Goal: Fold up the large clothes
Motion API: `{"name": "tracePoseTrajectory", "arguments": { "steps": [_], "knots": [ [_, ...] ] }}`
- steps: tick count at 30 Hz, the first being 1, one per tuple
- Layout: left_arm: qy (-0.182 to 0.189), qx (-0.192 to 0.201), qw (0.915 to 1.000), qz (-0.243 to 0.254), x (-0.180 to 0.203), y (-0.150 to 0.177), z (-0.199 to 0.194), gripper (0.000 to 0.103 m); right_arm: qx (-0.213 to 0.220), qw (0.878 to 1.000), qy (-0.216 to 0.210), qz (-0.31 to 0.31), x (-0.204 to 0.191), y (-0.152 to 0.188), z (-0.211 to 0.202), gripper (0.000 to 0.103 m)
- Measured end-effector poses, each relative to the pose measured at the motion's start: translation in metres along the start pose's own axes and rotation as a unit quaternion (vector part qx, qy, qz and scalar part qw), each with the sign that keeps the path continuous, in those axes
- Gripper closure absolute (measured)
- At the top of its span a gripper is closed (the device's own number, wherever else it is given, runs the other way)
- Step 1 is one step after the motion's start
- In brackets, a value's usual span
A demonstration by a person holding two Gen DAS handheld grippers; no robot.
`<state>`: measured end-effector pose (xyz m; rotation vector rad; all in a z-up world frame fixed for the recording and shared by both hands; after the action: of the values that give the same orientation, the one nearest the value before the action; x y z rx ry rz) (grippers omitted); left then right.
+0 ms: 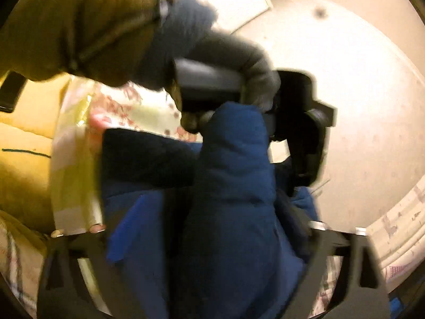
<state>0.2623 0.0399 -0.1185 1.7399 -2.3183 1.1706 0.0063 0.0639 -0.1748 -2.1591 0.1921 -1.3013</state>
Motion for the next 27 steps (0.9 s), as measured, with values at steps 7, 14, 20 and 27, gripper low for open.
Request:
{"name": "tracePoseTrajectory", "arguments": {
  "steps": [7,14,20,27],
  "knots": [
    [0.000,0.032,0.9995,0.008,0.000,0.011,-0.011,0.073,-0.048,0.985,-0.006,0.165,0.040,0.087,-0.042,0.009],
    [-0.025,0.059,0.9978,0.018,0.015,0.014,-0.028,0.081,-0.092,0.982,0.024,0.164,0.035,0.115,-0.024,0.007],
    [-0.060,0.146,0.9852,0.067,0.054,0.017,-0.096,0.092,-0.140,0.976,0.006,0.167,0.031,0.130,-0.002,0.007],
    [-0.110,0.119,0.9865,0.028,-0.029,0.048,-0.080,0.091,-0.149,0.971,-0.013,0.188,0.037,0.131,0.006,0.007]
  ]
}}
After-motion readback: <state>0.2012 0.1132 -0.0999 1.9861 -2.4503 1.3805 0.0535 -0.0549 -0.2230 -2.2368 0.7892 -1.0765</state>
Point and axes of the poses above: each gripper's, at about its wrist camera, not at the fingertips, and z roughly the way its jaws point, x to its right, y to its underside, the point moved 7 cm from there along z, roughly the way its jaws point, and after that the axes turned 1 degree about -y, right-handed, at the moved point
